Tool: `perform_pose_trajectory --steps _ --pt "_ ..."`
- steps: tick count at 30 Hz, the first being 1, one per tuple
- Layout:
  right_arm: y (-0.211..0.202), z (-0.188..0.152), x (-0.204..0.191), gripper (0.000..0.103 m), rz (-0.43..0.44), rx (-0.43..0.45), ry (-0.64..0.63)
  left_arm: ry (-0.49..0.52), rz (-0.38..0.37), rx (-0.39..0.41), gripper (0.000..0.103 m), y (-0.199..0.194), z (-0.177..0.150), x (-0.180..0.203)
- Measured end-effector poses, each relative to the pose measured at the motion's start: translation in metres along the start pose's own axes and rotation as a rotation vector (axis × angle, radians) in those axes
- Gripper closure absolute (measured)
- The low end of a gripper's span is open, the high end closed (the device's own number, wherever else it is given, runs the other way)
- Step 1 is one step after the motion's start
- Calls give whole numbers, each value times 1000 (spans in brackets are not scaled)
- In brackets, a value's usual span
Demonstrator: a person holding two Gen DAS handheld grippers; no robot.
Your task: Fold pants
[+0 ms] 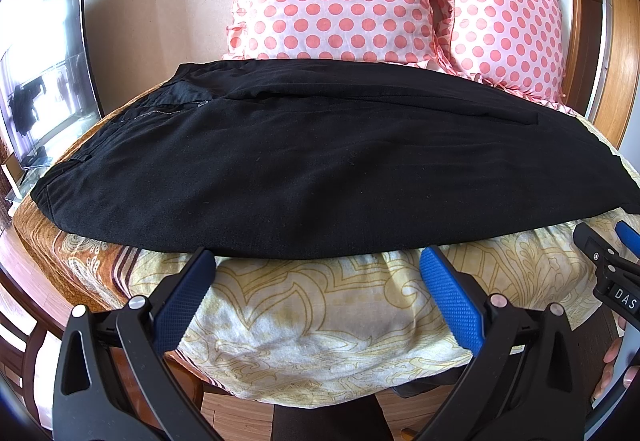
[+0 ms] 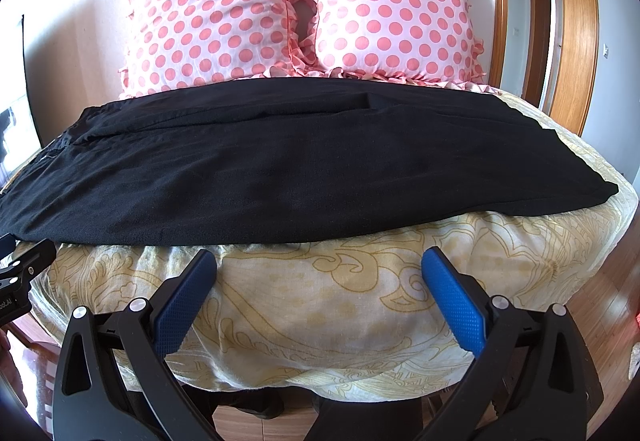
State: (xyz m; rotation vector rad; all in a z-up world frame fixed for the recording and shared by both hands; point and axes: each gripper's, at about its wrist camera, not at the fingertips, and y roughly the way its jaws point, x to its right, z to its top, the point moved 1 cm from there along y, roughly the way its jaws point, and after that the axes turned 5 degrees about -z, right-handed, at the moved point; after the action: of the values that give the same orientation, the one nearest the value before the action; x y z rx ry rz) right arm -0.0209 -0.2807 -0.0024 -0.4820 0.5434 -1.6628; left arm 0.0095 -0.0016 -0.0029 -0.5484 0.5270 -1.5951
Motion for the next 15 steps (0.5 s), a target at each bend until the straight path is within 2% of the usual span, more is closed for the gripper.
perform_pose_trajectory --steps 8,10,12,15 --pt "6 2 5 1 34 -26 -23 11 -6 40 2 -5 -3 -4" --pt "7 4 7 1 65 -41 -34 16 -17 40 2 -11 -5 -2" --pt "4 9 19 1 131 -51 -22 26 -22 48 2 -17 -5 -4" --pt "-12 36 58 1 231 -8 51 86 -16 118 2 -39 4 -1"
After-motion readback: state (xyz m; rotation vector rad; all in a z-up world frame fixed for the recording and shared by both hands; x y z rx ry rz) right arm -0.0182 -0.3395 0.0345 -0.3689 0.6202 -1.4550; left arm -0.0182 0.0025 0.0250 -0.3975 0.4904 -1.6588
